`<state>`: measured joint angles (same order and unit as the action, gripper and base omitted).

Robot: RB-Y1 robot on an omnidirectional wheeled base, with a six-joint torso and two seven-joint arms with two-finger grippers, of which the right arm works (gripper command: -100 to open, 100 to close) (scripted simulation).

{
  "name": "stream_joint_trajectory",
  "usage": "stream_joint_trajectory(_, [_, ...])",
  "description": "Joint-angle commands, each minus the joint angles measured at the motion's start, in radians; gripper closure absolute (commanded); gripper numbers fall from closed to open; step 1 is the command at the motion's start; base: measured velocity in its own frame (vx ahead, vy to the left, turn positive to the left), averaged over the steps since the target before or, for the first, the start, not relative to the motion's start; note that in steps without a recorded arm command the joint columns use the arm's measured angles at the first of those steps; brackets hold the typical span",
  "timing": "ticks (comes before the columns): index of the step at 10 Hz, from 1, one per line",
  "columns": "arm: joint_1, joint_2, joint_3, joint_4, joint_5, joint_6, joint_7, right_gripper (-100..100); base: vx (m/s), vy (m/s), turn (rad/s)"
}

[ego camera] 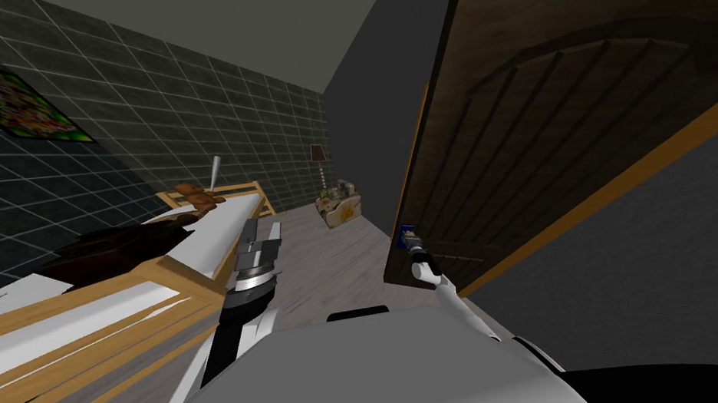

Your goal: Pull the door open

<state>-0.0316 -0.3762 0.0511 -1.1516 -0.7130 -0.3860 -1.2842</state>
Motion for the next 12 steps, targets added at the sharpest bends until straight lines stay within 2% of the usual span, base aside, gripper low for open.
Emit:
stream_joint_trajectory(1, [0.0,-0.009,0.017,-0.005,0.002,-0.007,-0.014,100,-0.176,-0.04,0.087])
stream_joint_trajectory(2, [0.002,-0.005,0.009,-0.003,0.001,-0.003,-0.007,100,-0.079,-0.018,0.024])
stream_joint_trajectory(4, [0.012,-0.019,0.029,-0.012,0.003,-0.007,-0.024,100,-0.157,-0.032,0.079])
stream_joint_trajectory(12, [0.05,-0.09,0.113,-0.059,0.009,-0.032,-0.1,100,-0.185,-0.063,0.106])
